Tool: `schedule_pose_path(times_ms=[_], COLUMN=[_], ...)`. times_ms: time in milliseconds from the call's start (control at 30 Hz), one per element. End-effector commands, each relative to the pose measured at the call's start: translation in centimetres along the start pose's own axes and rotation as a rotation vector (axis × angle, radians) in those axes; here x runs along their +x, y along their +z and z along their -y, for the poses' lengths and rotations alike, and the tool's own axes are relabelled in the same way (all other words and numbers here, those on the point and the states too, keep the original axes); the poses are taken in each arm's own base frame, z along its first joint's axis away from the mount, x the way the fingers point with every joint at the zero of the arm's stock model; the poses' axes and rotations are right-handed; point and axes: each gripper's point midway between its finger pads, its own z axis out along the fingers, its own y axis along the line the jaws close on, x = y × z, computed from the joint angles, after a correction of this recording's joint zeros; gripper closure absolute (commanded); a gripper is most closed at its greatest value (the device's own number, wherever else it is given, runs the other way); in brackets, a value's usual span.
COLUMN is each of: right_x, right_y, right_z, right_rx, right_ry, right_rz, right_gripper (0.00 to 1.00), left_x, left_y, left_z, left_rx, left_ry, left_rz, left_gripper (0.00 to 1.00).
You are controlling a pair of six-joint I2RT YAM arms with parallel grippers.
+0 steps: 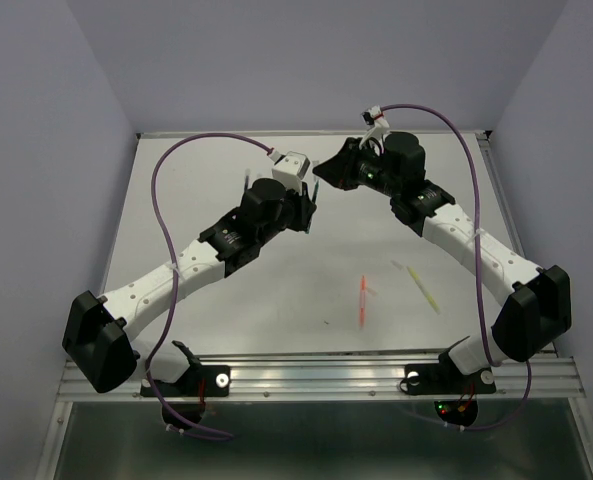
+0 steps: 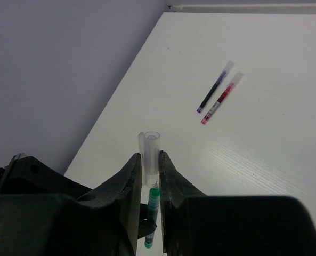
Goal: Insert the pens into the pen caps
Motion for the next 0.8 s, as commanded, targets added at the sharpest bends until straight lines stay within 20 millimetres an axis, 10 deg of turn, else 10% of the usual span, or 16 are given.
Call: schedule_pose_path(times_ms=[0,767], right_x=[-1.6,-0.4], right_y=[0.1,0.8], right_z=[-1.3,-2.0], right_rx=[-0.055,-0.127], right_ry=[-0.04,-0.016], right_rz=[0.053,0.008], right_gripper=[0.86,0.86], left_x=[-4.1,-5.4], left_y=[-0.9,-1.7], left_z=[0.9,0.8], left_rx=[0.019,0.015], left_ry=[-0.018,-0.05], left_rz=[0.12,0.177], left_gripper=[1.0,1.0])
